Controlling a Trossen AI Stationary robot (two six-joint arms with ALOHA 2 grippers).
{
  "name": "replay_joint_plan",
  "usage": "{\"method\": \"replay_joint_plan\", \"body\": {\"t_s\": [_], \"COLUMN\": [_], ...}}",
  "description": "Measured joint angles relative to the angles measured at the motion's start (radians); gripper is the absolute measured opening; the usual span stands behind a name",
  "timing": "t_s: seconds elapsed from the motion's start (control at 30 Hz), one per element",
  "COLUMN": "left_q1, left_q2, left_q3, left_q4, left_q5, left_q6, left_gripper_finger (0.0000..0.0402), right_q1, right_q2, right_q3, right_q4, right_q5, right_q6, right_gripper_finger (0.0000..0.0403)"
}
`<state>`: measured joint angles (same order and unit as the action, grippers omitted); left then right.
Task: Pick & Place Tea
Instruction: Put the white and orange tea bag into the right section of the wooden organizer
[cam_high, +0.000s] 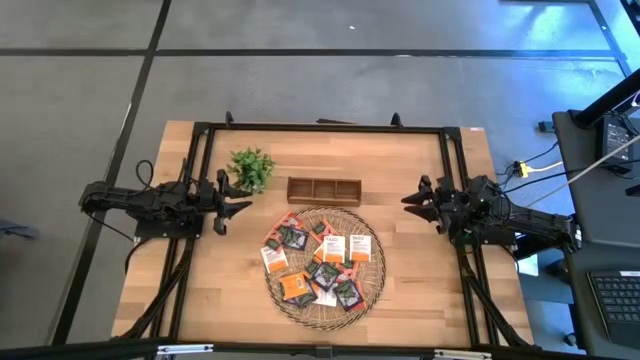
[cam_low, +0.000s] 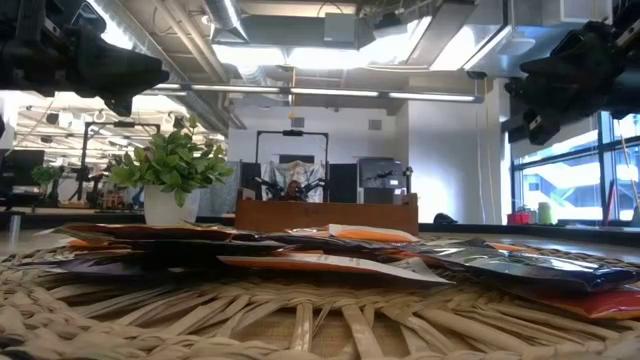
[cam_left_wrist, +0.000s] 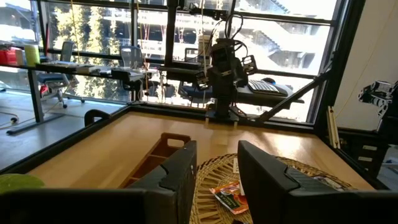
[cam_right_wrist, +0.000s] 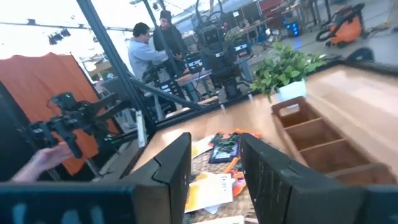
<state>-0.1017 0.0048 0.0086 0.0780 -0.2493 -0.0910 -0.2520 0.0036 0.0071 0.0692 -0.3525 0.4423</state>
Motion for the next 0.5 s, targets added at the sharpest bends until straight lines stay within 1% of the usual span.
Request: {"method": "replay_joint_plan", "body": {"t_s": [0.1,0.17,0.3,0.43,0.5], "left_q1": [0.000,0.000,0.000,0.000,-0.001], "left_q2": [0.000,0.000,0.000,0.000,0.000], "left_q3": [0.000,0.000,0.000,0.000,0.000], "left_q4": [0.000,0.000,0.000,0.004,0.014], "left_q5": [0.000,0.000,0.000,0.000,0.005], "left_q6": [0.000,0.000,0.000,-0.006,-0.039], "left_gripper_finger": [0.0114,0.0114,0.0114,0.0114,0.0114], "right_q1": [0.000,0.000,0.000,0.000,0.000], "right_q2": [0.000,0.000,0.000,0.000,0.000], "right_q3": [0.000,0.000,0.000,0.000,0.000], "right_q4": [0.001,0.004,0.017,0.017,0.017], "right_q5": [-0.005,0.001,0.048,0.056,0.056], "right_q6": [-0.011,-0.054,-0.135,-0.136,-0.156], "right_gripper_finger": [0.0140,0.0140,0.0140,0.0140,0.0140]}}
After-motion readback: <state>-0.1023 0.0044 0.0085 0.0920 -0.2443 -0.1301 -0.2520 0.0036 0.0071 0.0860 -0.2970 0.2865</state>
